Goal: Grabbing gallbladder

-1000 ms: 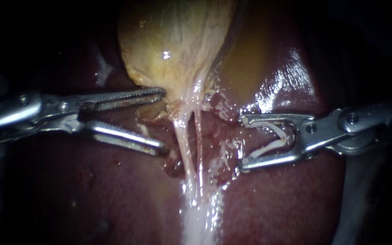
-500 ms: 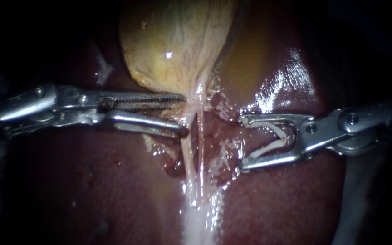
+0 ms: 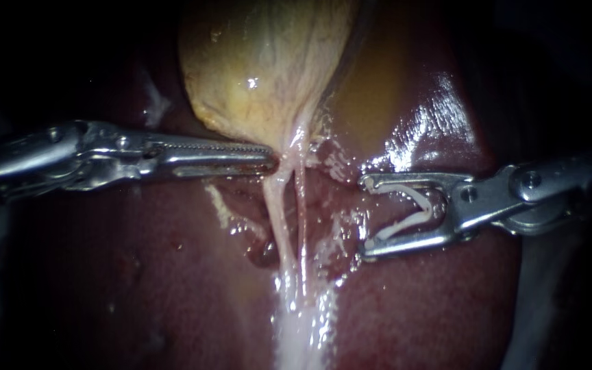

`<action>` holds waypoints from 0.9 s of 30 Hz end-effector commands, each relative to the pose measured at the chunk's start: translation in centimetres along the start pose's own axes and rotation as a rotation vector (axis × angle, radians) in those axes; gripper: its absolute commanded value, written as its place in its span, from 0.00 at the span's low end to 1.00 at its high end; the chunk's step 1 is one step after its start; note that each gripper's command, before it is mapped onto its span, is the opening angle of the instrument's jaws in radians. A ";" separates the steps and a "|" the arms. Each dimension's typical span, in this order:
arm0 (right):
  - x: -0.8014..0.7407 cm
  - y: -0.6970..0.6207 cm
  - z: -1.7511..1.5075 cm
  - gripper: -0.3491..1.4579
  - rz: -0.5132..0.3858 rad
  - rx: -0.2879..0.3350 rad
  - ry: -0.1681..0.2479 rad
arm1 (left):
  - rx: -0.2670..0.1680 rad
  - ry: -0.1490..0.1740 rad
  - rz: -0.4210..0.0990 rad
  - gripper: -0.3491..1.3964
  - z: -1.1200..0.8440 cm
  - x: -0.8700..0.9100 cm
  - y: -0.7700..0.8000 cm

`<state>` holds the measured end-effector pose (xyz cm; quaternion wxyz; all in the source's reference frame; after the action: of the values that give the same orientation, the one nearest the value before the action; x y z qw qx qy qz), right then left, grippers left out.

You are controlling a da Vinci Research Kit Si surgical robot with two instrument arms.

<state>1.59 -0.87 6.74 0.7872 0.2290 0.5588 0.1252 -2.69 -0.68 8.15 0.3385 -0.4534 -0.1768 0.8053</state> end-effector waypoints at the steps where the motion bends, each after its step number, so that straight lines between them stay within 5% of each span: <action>1: 0.00 0.00 0.00 0.47 0.000 0.000 0.000 | -0.007 0.000 -0.006 0.00 -0.04 0.00 0.03; 14: 0.00 0.00 -0.01 0.47 0.000 0.000 0.000 | -0.029 -0.006 -0.033 0.00 -0.47 0.27 0.24; 27: 0.00 0.00 -0.01 0.47 0.000 0.000 0.000 | -0.033 0.037 -0.052 0.00 -0.87 0.66 0.40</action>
<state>1.58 -0.86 6.74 0.7872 0.2290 0.5588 0.1252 -2.33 -0.51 7.04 0.3553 -0.4699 -0.1966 0.7838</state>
